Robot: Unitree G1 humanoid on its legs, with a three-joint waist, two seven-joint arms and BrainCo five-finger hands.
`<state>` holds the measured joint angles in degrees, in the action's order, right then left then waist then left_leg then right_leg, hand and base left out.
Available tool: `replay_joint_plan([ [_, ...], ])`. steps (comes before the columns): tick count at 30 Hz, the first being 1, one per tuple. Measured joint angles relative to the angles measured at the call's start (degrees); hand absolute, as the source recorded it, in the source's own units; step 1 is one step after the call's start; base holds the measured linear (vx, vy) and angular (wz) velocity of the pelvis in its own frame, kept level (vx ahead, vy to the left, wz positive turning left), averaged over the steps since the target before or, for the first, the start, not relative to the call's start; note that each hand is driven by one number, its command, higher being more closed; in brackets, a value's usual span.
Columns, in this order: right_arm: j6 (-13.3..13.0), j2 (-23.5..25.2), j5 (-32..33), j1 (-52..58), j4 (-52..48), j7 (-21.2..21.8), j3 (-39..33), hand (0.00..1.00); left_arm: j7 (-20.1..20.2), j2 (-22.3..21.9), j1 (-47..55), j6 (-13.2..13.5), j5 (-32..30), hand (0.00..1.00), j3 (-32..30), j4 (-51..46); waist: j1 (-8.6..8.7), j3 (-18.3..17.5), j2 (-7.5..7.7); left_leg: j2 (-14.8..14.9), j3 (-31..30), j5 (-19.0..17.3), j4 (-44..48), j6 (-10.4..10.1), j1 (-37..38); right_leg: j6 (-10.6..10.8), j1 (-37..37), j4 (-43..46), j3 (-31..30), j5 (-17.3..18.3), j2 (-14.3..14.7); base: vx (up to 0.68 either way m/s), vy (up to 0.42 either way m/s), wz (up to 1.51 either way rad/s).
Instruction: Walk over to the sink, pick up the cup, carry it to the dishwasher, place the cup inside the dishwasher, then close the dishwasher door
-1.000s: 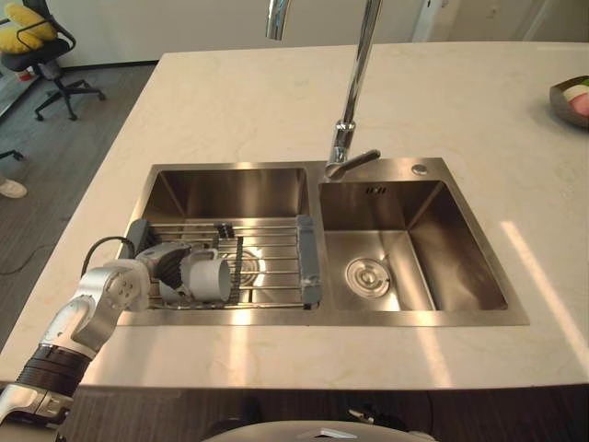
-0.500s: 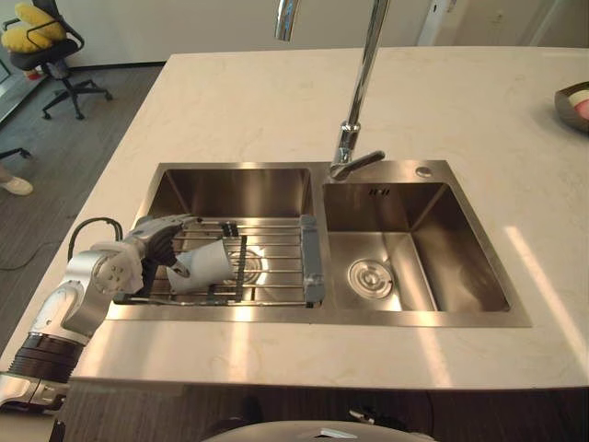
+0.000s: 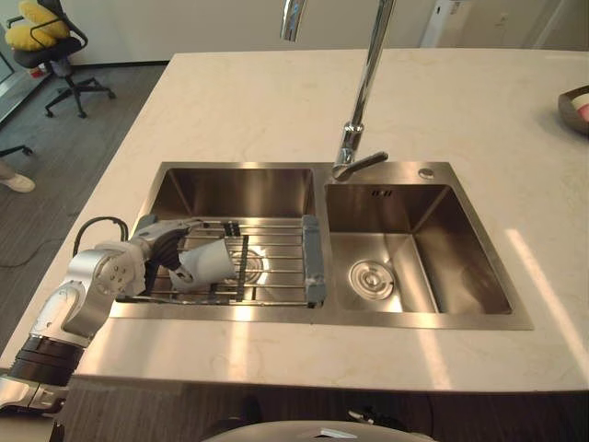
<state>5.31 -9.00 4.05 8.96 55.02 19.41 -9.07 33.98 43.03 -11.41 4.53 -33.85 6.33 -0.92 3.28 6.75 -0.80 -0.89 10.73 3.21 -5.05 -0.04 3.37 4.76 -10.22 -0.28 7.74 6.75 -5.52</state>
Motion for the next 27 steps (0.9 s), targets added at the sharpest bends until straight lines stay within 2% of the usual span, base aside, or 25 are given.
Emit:
replay_joint_plan([
  [3, -0.3, 0.0, 0.0, -0.1, 0.2, 0.0, -0.1, 0.00, 1.6, -0.3, 0.4, -0.8, 0.0, 0.00, 0.2, -1.7, 0.01, 0.0, 0.09, -0.1, -0.4, 0.1, 0.0, 0.1, -0.2, 0.0, 0.0, 0.0, 0.5, 0.0, -0.1, -0.01, 0.005, 0.08],
  [7, -2.8, 0.1, 0.0, -0.3, 2.1, -0.1, -0.7, 0.00, 3.8, -0.3, 0.6, -2.1, 0.1, 0.00, 0.6, -2.9, -0.07, 0.0, 0.26, -0.2, -0.7, 0.2, 0.0, 0.2, -0.3, 0.1, -0.1, 0.0, 0.8, 0.0, -0.1, 0.00, 0.002, 0.03],
  [12, -3.9, 0.3, 0.0, -0.4, 3.1, -0.9, -1.6, 0.00, 4.3, -0.3, 1.7, -3.7, 0.2, 0.00, 1.9, -2.9, -0.07, 0.0, 0.29, -0.2, -0.7, 0.2, 0.0, 0.2, -0.2, 0.1, -0.2, 0.0, 0.8, 0.1, -0.1, 0.00, 0.000, 0.00],
  [18, -4.4, 0.5, 0.0, -1.3, 5.0, -1.1, -3.1, 0.00, 3.6, -1.5, 1.7, -5.5, 1.9, 0.00, 2.9, -3.0, -0.08, 0.0, 0.31, -0.2, -0.8, 0.2, 0.0, 0.2, -0.2, 0.1, -0.2, 0.0, 0.9, 0.1, -0.1, 0.00, 0.000, 0.00],
  [23, -4.8, 0.7, 0.0, -1.4, 5.1, -1.2, -3.6, 0.00, 1.3, -1.8, 2.0, -6.1, 2.1, 0.00, 4.0, -3.0, -0.03, 0.0, 0.31, -0.2, -0.8, 0.2, 0.0, 0.2, -0.2, 0.2, -0.2, -0.1, 0.9, 0.1, -0.1, 0.00, 0.000, 0.00],
  [27, -5.3, 1.1, 0.0, -1.5, 5.3, -1.2, -5.3, 0.00, -0.4, -4.0, 2.1, -7.3, 2.0, 0.00, 5.2, -3.0, 0.00, 0.0, 0.30, -0.3, -0.9, 0.2, 0.0, 0.2, -0.2, 0.2, -0.3, -0.1, 1.0, 0.1, -0.2, 0.00, 0.000, 0.00],
])
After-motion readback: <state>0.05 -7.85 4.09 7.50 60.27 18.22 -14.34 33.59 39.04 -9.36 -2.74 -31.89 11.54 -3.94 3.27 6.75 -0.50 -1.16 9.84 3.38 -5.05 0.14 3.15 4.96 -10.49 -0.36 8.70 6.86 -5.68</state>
